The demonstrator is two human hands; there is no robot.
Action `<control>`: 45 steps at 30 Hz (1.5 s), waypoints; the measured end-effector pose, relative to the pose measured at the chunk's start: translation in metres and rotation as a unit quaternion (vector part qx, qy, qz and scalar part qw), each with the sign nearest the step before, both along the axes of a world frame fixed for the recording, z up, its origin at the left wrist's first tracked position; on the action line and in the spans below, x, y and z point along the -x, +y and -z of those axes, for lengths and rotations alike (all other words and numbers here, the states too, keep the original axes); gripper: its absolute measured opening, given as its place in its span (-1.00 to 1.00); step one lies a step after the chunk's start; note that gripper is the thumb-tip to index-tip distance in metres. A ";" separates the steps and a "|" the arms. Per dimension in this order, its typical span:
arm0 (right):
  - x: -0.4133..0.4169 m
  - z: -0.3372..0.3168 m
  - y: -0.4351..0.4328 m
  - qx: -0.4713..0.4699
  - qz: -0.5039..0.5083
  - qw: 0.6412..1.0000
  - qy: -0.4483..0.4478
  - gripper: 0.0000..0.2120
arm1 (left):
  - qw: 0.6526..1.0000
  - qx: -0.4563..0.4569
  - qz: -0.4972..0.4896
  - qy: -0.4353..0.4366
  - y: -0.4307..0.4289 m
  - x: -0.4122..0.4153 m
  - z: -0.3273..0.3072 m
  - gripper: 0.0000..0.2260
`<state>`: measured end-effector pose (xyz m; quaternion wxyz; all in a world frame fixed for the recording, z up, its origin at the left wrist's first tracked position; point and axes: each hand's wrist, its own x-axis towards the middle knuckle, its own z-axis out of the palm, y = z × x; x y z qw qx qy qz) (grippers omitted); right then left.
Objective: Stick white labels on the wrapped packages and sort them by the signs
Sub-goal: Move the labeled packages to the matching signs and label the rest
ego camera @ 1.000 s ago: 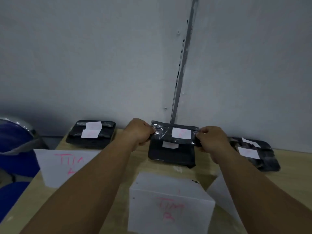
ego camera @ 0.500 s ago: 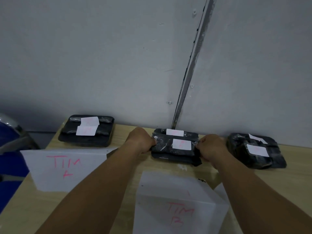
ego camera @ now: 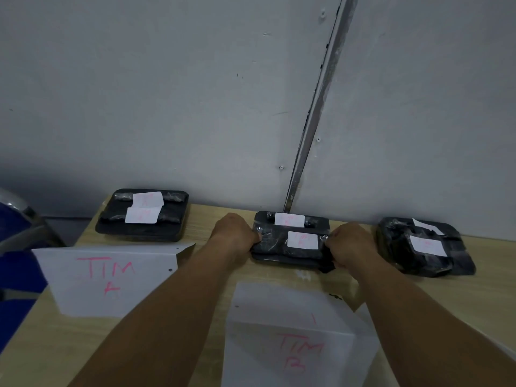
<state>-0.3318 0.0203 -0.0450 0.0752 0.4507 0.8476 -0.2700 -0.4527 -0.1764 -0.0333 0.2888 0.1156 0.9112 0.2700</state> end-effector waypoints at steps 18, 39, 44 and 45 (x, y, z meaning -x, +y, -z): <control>-0.007 0.004 -0.002 -0.064 -0.036 0.997 -0.037 -0.83 | 0.997 0.038 -0.008 0.060 0.003 -0.006 0.009 -0.58; -0.194 -0.131 0.062 -0.146 -0.026 0.976 0.161 -0.81 | 0.916 0.079 0.354 0.173 0.125 -0.196 -0.082 -0.61; -0.279 -0.112 0.091 -0.060 -0.042 0.994 -0.083 -0.41 | 0.892 0.184 0.294 0.290 0.139 -0.224 -0.069 -0.53; -0.287 -0.107 0.092 -0.044 -0.039 0.995 -0.084 -0.35 | 0.898 0.183 0.269 0.297 0.141 -0.227 -0.067 -0.51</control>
